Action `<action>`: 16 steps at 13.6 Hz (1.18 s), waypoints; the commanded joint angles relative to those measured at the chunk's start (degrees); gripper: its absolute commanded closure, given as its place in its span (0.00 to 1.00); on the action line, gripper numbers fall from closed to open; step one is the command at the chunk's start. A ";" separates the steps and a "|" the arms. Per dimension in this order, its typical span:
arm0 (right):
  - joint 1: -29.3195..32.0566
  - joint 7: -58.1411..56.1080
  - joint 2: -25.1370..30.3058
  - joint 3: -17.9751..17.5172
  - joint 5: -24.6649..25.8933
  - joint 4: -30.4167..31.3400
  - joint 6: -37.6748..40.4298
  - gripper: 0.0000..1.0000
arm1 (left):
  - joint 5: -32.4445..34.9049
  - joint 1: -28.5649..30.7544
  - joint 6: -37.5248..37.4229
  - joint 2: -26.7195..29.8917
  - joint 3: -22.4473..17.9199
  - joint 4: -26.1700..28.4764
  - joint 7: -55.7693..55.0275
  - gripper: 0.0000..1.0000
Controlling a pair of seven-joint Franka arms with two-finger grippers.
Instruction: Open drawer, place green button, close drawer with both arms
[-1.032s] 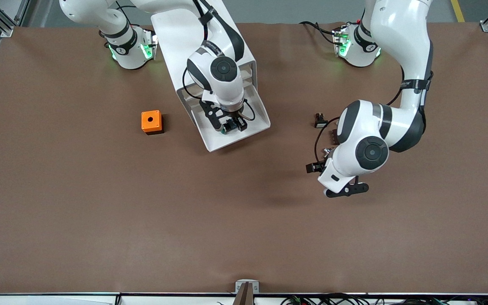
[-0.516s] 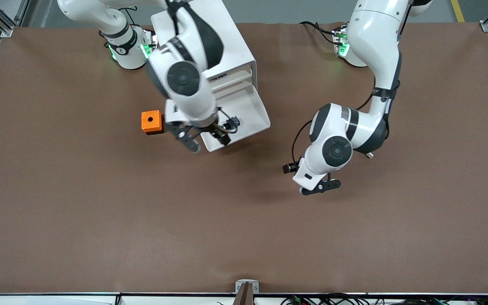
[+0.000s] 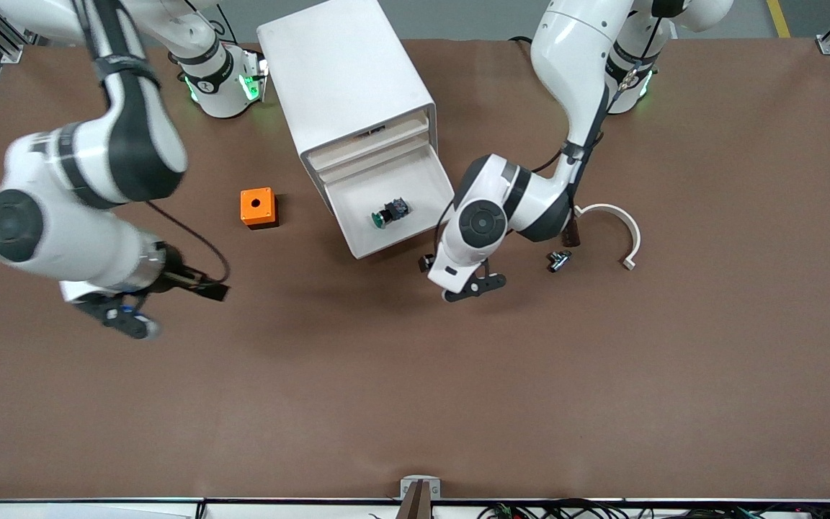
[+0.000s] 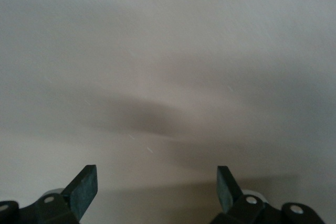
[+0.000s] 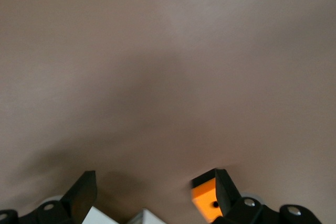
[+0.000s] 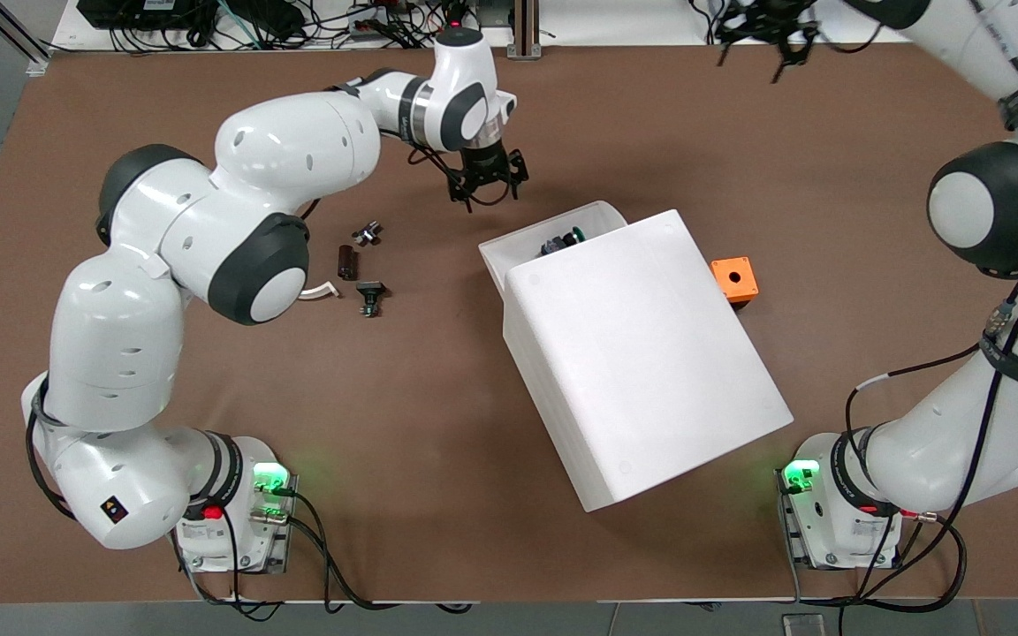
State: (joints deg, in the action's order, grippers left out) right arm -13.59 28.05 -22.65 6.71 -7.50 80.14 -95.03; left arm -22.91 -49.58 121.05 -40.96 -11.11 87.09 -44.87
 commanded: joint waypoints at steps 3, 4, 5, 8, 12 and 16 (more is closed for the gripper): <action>12.24 -20.55 3.13 -1.26 2.67 -2.53 7.04 0.00 | -1.26 -1.47 0.41 -0.70 3.81 -0.78 -5.22 0.00; 14.10 -23.10 3.49 -1.26 2.76 -2.62 8.27 0.00 | -1.35 -2.52 0.41 -0.70 3.99 -0.78 -6.28 0.00; 15.51 -25.73 3.49 -1.26 2.76 -3.75 9.24 0.00 | -1.35 -3.75 0.41 -0.70 4.34 -0.78 -8.37 0.00; 18.33 -28.22 3.41 -1.26 2.67 -8.76 12.68 0.00 | -1.35 -4.56 0.41 -0.61 8.28 -0.60 -13.30 0.00; 20.44 -28.13 3.32 -1.44 2.14 -9.57 12.24 0.00 | -1.35 -4.64 0.41 -0.70 13.12 -0.34 -19.37 0.00; 19.74 -27.43 3.75 -1.70 2.40 -9.57 12.76 0.00 | -1.35 -4.56 -0.03 -0.52 14.27 -0.16 -22.72 0.00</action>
State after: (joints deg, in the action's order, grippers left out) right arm 5.49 0.50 -19.33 6.16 -5.40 71.28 -83.32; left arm -23.35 -54.21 121.31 -41.52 2.88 87.14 -66.29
